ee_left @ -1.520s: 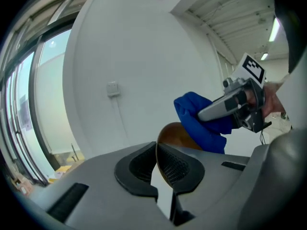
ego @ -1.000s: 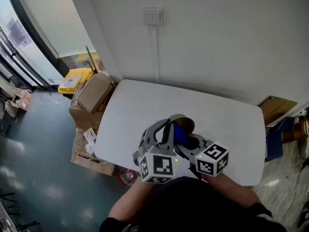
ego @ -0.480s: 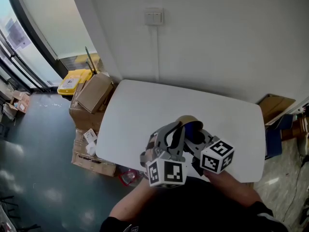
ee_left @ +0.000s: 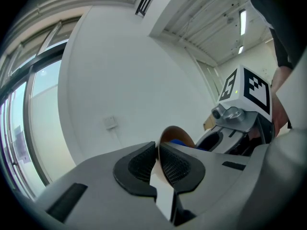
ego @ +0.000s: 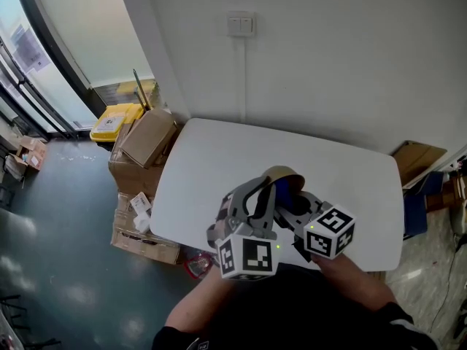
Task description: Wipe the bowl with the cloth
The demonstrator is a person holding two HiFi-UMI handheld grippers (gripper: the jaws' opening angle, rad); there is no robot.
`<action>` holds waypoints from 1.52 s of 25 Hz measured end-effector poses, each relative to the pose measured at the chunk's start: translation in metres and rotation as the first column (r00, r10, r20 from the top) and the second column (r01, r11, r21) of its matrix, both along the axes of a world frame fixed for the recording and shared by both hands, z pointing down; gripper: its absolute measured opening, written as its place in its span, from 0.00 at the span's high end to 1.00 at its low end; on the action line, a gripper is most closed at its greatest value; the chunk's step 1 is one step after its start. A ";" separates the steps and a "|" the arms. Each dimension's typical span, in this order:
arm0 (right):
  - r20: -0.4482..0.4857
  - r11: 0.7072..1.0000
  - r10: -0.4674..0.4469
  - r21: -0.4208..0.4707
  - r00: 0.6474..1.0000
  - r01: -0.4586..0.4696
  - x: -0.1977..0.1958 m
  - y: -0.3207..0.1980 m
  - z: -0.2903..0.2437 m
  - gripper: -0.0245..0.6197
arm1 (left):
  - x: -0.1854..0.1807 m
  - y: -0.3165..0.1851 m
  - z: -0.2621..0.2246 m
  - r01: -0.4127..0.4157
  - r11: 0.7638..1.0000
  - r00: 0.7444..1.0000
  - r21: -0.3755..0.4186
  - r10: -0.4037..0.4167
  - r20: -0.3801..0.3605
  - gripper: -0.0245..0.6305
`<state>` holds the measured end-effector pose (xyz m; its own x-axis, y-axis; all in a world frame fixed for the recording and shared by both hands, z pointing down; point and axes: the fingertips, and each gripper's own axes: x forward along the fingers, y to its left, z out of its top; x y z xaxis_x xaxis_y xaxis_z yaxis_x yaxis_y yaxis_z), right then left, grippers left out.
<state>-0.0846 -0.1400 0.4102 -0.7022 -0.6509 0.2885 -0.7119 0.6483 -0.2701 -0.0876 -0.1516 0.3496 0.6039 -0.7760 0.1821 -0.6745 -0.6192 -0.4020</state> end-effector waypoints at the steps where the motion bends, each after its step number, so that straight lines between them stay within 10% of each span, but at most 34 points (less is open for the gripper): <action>1: -0.002 1.000 0.015 0.017 1.000 -0.015 0.002 -0.003 -0.004 0.84 | -0.001 0.002 -0.001 -0.004 1.000 1.000 0.002 0.004 -0.002 0.92; 12: -0.018 0.992 0.073 0.104 0.997 -0.071 0.034 0.002 -0.027 0.84 | -0.026 0.001 -0.007 0.078 0.997 0.995 -0.001 -0.078 -0.065 0.92; 29: 0.087 0.998 0.007 0.057 0.996 -0.012 0.099 0.035 -0.034 0.84 | 0.109 0.041 -0.044 -0.036 0.999 0.994 0.034 0.039 -0.100 0.90; 38: 0.114 0.996 -0.034 0.087 0.993 0.024 0.106 0.042 -0.045 0.84 | 0.105 0.026 -0.045 0.001 1.000 0.993 0.023 0.002 -0.120 0.91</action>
